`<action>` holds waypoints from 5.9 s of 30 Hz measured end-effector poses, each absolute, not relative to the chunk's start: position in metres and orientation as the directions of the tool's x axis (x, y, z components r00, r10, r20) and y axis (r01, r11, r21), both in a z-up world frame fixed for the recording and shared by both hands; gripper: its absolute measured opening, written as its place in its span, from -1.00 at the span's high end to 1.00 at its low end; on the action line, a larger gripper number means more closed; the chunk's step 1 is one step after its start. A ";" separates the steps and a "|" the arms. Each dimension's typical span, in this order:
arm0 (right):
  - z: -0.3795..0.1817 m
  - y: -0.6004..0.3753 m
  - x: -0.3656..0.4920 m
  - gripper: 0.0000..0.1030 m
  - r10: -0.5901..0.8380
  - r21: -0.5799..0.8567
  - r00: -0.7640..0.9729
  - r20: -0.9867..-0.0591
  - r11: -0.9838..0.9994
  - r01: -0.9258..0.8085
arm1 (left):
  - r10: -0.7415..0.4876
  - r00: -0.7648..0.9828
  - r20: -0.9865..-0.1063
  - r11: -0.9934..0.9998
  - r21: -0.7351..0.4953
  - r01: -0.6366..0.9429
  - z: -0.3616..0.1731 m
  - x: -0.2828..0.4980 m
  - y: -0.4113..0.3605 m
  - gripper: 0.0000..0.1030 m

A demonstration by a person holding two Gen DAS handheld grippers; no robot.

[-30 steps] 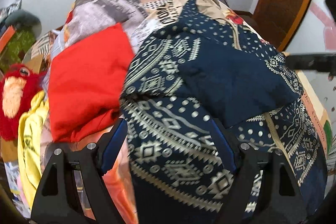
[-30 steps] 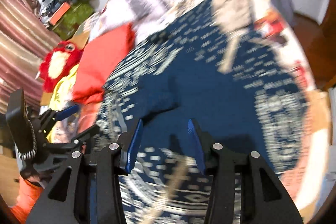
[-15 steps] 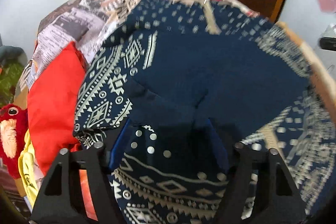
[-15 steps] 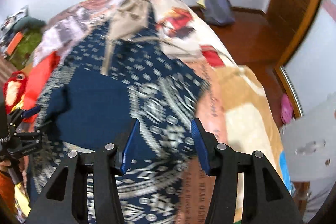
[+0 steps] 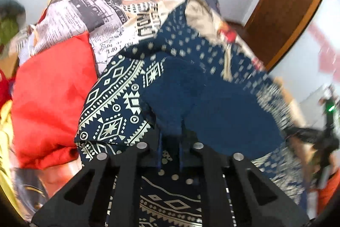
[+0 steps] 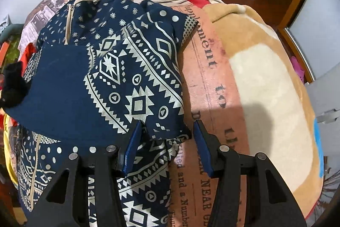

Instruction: Fold large clothes

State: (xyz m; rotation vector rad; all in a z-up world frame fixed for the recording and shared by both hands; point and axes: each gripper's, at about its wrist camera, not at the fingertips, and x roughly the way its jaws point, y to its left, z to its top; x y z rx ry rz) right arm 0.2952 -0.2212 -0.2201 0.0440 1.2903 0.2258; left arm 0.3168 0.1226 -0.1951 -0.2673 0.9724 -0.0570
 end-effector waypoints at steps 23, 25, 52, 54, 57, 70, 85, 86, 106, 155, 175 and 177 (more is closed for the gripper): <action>-0.227 -0.204 0.290 0.05 0.177 0.133 0.270 -0.947 0.976 -0.173 | 0.115 0.427 -0.897 0.987 0.055 -0.150 -0.226 0.273 0.162 -0.08; -0.217 -0.204 0.289 0.05 0.162 0.115 0.292 -0.943 0.978 -0.172 | 0.143 0.446 -0.884 0.986 0.089 -0.140 -0.215 0.265 0.161 -0.08; -0.098 -0.139 0.373 0.04 0.322 0.179 0.563 -0.761 0.938 -0.295 | 0.004 0.681 -0.732 0.999 0.027 0.023 -0.103 0.414 0.098 -0.38; -0.112 -0.127 0.390 0.04 0.324 0.181 0.546 -0.773 0.937 -0.300 | -0.006 0.661 -0.751 1.000 0.008 0.019 -0.117 0.436 0.099 -0.38; -0.134 -0.112 0.416 0.04 0.321 0.189 0.506 -0.800 0.937 -0.295 | -0.013 0.622 -0.783 1.000 -0.017 -0.001 -0.143 0.469 0.101 -0.38; -0.227 -0.087 0.525 0.04 0.321 0.281 0.308 -0.896 0.945 -0.167 | -0.067 0.486 -0.871 0.994 -0.101 -0.043 -0.230 0.569 0.103 -0.38; -0.247 -0.071 0.526 0.79 0.331 0.275 0.299 -0.895 0.937 -0.213 | -0.117 0.557 -0.822 0.989 -0.148 -0.010 -0.244 0.569 0.102 0.86; -0.241 -0.069 0.519 0.80 0.311 0.249 0.315 -0.897 0.943 -0.222 | -0.125 0.549 -0.827 0.988 -0.154 -0.007 -0.242 0.567 0.102 0.88; -0.108 -0.108 0.352 0.83 0.449 0.265 0.398 -0.800 0.860 -0.436 | -0.218 0.516 -0.829 0.973 -0.139 0.186 -0.131 0.379 0.075 0.89; -0.161 -0.094 0.374 -0.20 0.339 0.162 0.425 -0.839 0.903 -0.399 | -0.128 0.542 -0.831 0.989 -0.063 0.137 -0.187 0.428 0.066 -0.21; -0.151 -0.101 0.378 0.85 0.474 0.307 0.326 -0.818 0.838 -0.450 | -0.305 0.523 -0.796 0.952 -0.262 0.156 -0.168 0.425 0.072 0.87; -0.129 -0.103 0.364 0.85 0.489 0.303 0.343 -0.802 0.828 -0.472 | -0.315 0.533 -0.785 0.949 -0.263 0.174 -0.148 0.410 0.071 0.87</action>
